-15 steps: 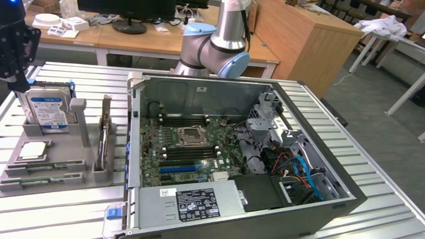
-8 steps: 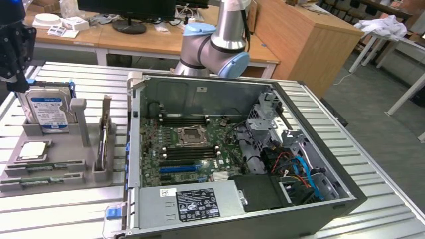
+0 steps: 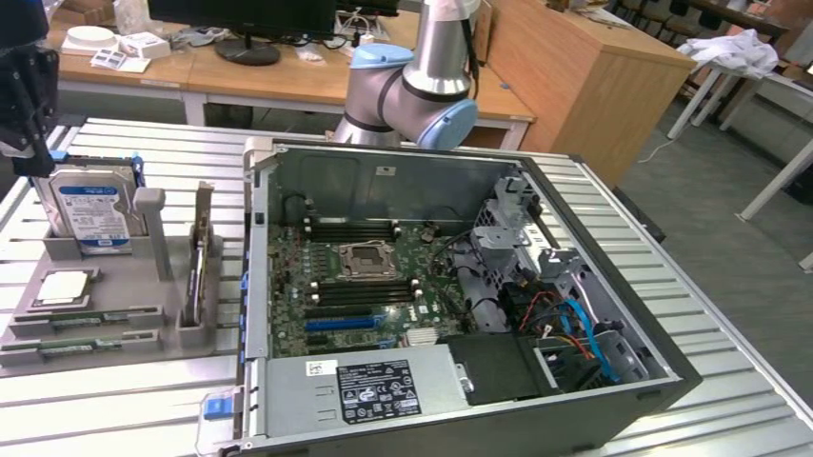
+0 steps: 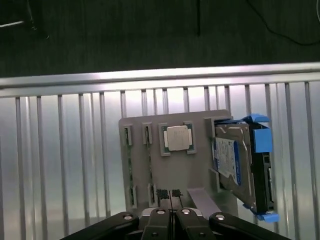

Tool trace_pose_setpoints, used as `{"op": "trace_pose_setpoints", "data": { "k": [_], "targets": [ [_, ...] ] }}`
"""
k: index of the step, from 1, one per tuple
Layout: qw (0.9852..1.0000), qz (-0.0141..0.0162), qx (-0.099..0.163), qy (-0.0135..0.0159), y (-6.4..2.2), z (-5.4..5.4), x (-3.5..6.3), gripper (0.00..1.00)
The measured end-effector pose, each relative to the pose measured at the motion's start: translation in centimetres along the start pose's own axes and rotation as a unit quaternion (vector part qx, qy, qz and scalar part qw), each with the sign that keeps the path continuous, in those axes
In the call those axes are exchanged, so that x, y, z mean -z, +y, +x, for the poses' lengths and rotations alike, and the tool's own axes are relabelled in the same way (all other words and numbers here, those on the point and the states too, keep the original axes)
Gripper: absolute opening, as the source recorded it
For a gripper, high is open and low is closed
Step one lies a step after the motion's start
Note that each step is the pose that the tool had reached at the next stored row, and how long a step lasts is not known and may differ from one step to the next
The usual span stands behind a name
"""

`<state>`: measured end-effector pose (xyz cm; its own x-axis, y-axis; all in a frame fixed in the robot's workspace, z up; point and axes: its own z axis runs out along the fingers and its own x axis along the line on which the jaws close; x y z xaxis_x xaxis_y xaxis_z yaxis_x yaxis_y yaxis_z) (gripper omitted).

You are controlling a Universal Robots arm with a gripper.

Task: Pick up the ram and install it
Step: 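Pick up the ram and move it above insertion slot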

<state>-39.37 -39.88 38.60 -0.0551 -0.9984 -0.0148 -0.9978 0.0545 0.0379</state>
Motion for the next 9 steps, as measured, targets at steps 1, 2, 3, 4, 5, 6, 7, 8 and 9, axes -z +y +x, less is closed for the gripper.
{"op": "trace_pose_setpoints", "data": {
  "k": [1, 2, 3, 4, 5, 6, 7, 8, 9],
  "targets": [
    [1.0000, -0.0001, 0.009, 0.0003, 0.00, 0.00, 0.00, 0.11],
    [0.9998, -0.0003, 0.018, 0.0007, 0.00, 0.00, -0.01, 0.11],
    [0.9996, -0.0004, 0.027, 0.0010, 0.00, 0.00, -0.01, 0.11],
    [0.9994, -0.0006, 0.036, 0.0014, 0.00, 0.00, -0.01, 0.11],
    [0.9990, -0.0008, 0.045, 0.0018, 0.00, 0.00, -0.01, 0.11],
    [0.9985, -0.0009, 0.054, 0.0021, 0.00, 0.00, -0.02, 0.11],
    [0.9980, -0.0010, 0.063, 0.0025, 0.00, 0.00, -0.02, 0.11],
    [0.9975, -0.0011, 0.071, 0.0027, 0.00, 0.00, -0.02, 0.11],
    [0.9973, -0.0012, 0.073, 0.0028, 0.00, 0.00, -0.02, 0.11]
  ]
}}
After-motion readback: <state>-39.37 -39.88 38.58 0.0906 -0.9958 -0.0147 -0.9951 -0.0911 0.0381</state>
